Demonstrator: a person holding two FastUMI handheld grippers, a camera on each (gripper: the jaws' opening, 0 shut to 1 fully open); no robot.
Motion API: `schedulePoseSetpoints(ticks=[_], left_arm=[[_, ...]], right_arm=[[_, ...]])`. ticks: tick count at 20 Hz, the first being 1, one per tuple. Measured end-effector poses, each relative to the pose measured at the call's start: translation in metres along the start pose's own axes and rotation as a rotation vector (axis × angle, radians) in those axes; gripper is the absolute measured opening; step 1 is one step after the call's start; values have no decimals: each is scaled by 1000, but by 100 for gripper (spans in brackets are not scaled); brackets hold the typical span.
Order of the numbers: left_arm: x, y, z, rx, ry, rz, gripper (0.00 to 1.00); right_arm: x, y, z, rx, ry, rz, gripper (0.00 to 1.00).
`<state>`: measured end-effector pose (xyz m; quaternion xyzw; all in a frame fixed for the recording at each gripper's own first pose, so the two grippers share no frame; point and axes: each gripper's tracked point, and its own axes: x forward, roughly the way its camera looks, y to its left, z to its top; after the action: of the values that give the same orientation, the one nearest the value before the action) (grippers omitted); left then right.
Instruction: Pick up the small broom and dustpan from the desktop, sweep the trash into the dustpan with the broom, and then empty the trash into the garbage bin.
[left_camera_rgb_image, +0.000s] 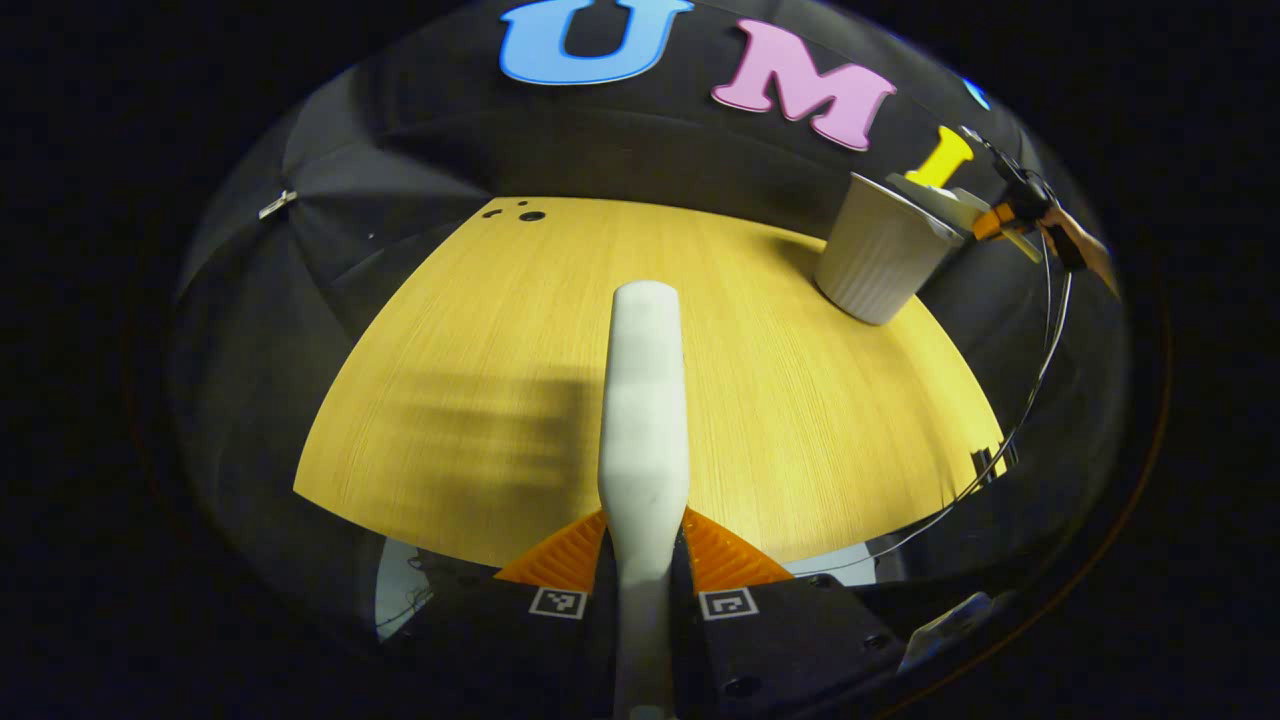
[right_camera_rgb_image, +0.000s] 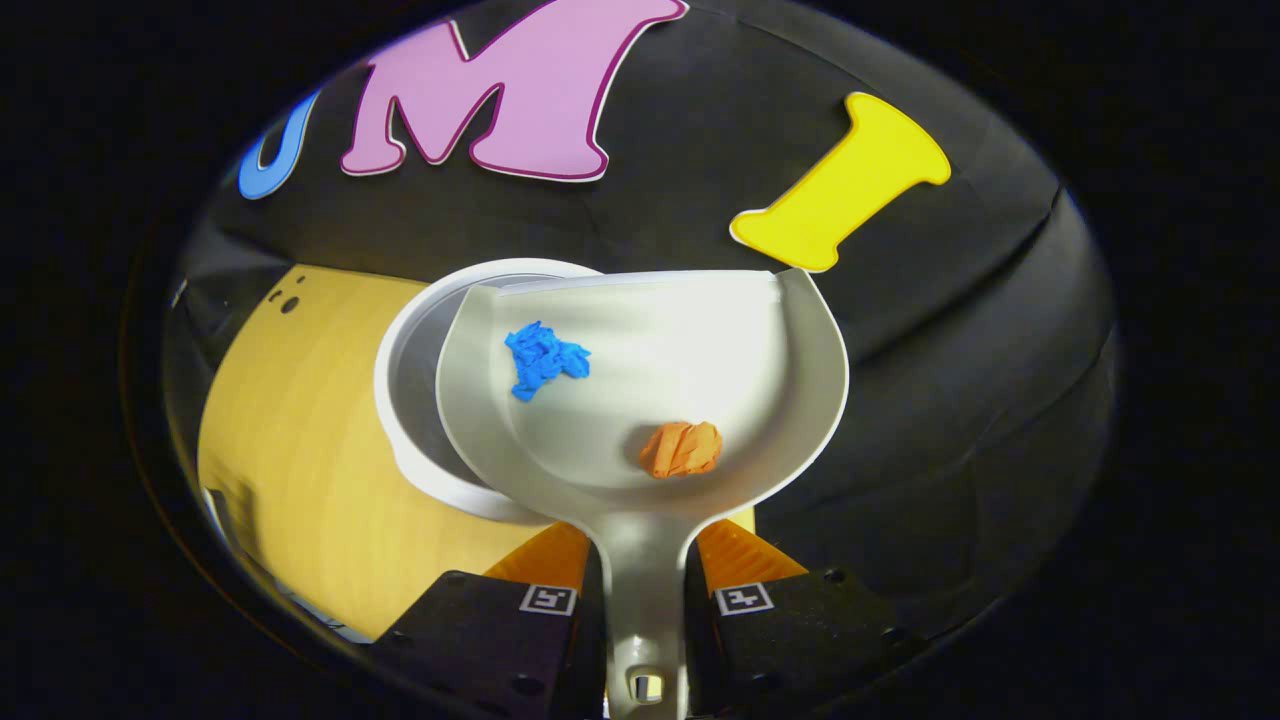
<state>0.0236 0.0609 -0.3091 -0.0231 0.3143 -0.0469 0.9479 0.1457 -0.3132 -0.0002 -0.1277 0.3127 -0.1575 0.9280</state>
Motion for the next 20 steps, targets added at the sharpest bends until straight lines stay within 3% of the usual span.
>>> schedulePoseSetpoints(ticks=[5, 9, 12, 15, 16, 20], left_arm=[[-4, 41, 19, -17, -27, 90, 25], [-8, 48, 29, -59, -45, 99, 27], [-6, 44, 27, -48, -45, 97, 27], [3, 29, 26, -48, -27, 68, 27], [5, 21, 25, -54, -25, 39, 27], [8, -10, 33, -148, -42, -83, 27]], right_arm=[[28, -4, 13, -114, -17, -110, 35], [28, -15, 12, -301, -23, -241, 35], [26, -17, 19, -438, -37, -298, 35], [30, -19, 25, -601, -49, -357, 39], [30, -19, 30, -671, -76, -377, 35], [12, -17, 47, -961, -155, -453, 35]])
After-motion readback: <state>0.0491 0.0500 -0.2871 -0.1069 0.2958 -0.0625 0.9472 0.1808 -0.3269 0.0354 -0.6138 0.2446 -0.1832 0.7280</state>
